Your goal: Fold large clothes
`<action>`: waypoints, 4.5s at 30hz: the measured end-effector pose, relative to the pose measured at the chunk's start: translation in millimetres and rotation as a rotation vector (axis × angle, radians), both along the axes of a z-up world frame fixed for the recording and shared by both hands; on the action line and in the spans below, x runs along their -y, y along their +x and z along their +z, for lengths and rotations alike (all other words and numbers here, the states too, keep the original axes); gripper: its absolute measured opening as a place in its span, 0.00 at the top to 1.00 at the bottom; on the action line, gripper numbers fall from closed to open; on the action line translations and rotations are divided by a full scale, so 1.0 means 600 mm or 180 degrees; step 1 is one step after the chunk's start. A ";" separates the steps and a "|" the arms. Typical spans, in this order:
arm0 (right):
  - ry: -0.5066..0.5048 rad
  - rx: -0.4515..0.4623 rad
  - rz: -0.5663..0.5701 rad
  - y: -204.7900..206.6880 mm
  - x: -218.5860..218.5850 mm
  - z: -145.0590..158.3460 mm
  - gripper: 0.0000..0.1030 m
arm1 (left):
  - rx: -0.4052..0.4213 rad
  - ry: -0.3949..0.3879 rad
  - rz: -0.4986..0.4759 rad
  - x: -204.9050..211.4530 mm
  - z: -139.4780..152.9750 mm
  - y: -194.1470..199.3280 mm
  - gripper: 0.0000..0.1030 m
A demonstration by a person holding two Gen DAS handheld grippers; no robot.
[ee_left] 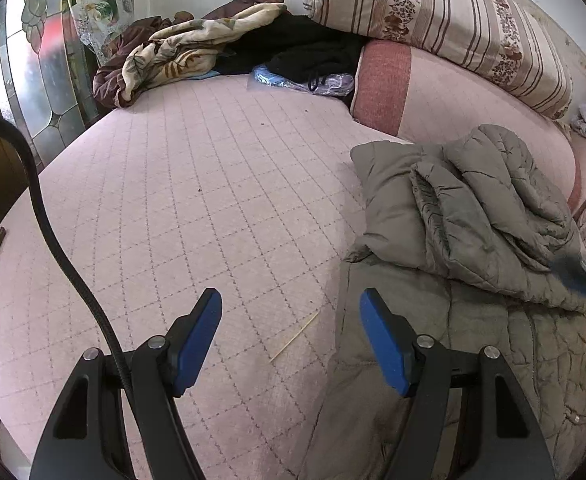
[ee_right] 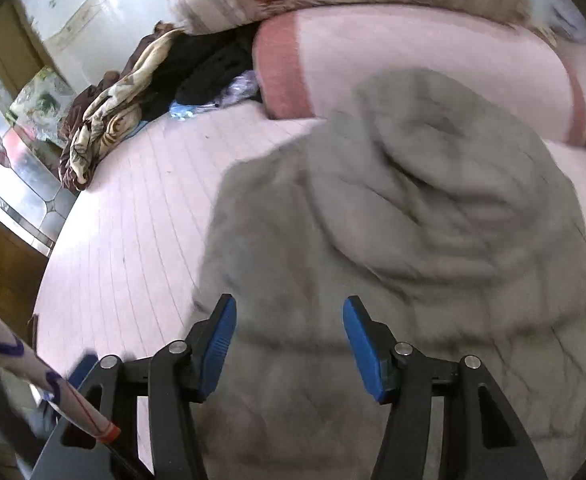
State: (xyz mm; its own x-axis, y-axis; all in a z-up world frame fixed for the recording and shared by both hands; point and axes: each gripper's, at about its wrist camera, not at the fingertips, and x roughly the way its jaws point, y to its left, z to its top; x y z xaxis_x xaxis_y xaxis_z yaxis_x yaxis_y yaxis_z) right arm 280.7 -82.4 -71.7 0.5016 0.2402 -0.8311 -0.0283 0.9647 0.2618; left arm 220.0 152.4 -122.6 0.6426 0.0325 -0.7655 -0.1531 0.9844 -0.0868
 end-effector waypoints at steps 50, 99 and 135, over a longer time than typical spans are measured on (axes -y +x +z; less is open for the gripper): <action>0.1141 -0.0364 -0.1092 -0.425 0.496 -0.190 0.07 | -0.0812 -0.1673 -0.0984 0.014 -0.114 -0.224 0.28; 0.1462 0.0128 -0.0380 -0.553 0.405 -0.022 0.73 | -0.0323 -0.1072 -0.1049 0.079 0.073 -0.355 0.76; 0.0436 0.0435 -0.0927 0.049 0.421 0.094 0.77 | -0.0242 -0.0341 -0.0136 0.150 0.114 0.227 0.72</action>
